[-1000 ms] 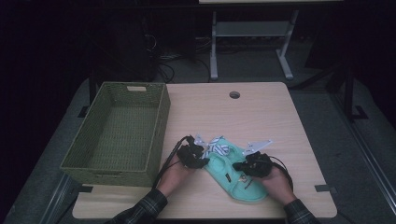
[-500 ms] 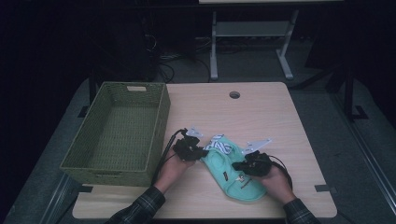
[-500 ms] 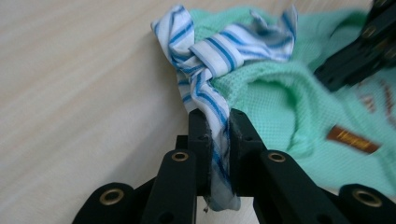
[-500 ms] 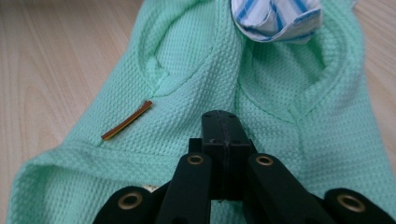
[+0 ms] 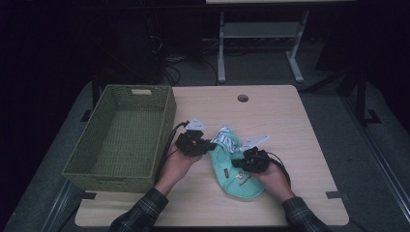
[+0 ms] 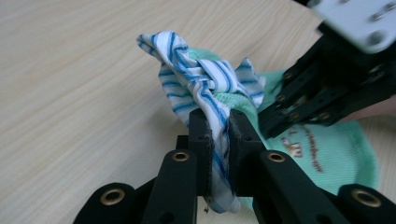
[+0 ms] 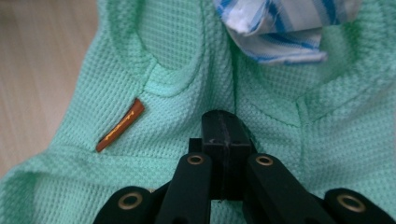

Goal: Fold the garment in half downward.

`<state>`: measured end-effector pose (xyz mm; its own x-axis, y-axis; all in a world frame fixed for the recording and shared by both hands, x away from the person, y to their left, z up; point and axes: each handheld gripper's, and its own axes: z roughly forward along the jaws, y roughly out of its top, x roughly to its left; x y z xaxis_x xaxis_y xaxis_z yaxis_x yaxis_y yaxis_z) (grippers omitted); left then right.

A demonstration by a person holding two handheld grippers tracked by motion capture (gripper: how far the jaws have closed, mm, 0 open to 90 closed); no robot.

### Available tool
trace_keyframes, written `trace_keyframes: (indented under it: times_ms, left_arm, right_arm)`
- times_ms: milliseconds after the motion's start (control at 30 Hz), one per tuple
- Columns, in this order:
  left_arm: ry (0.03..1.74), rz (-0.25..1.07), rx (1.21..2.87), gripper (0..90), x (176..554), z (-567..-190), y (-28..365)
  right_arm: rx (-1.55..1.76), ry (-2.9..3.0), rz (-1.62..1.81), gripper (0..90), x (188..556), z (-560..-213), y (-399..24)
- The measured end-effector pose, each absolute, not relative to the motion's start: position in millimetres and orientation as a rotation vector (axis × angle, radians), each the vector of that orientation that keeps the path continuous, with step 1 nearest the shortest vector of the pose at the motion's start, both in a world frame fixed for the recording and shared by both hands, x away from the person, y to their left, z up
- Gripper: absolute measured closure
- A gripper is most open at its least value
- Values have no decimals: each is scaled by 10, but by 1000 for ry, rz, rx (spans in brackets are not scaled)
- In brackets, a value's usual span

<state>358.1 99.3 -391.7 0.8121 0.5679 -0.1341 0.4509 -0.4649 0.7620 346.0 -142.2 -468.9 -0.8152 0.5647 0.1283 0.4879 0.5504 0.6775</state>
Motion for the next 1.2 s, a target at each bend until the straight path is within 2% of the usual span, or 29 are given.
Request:
trace_keyframes:
  times_ms: [233, 433, 733, 933, 1200]
  left_arm:
    - [743, 216, 2131, 814, 3614, -3847, 1023]
    - [750, 242, 2135, 814, 3622, -3848, 1045]
    - [765, 283, 2148, 814, 3627, -3839, 1084]
    - [769, 294, 2160, 814, 3628, -3858, 1076]
    - [764, 304, 2174, 814, 3631, -3865, 1072]
  right_arm:
    - [914, 2668, 1151, 899, 3624, -4707, -1300]
    - [917, 2653, 1154, 898, 3617, -4657, -1325]
    - [959, 2615, 1138, 898, 3363, -4545, -1721]
    - [1018, 2617, 1108, 898, 3150, -4597, -1993]
    - [1050, 2635, 1109, 898, 2997, -4654, -2108]
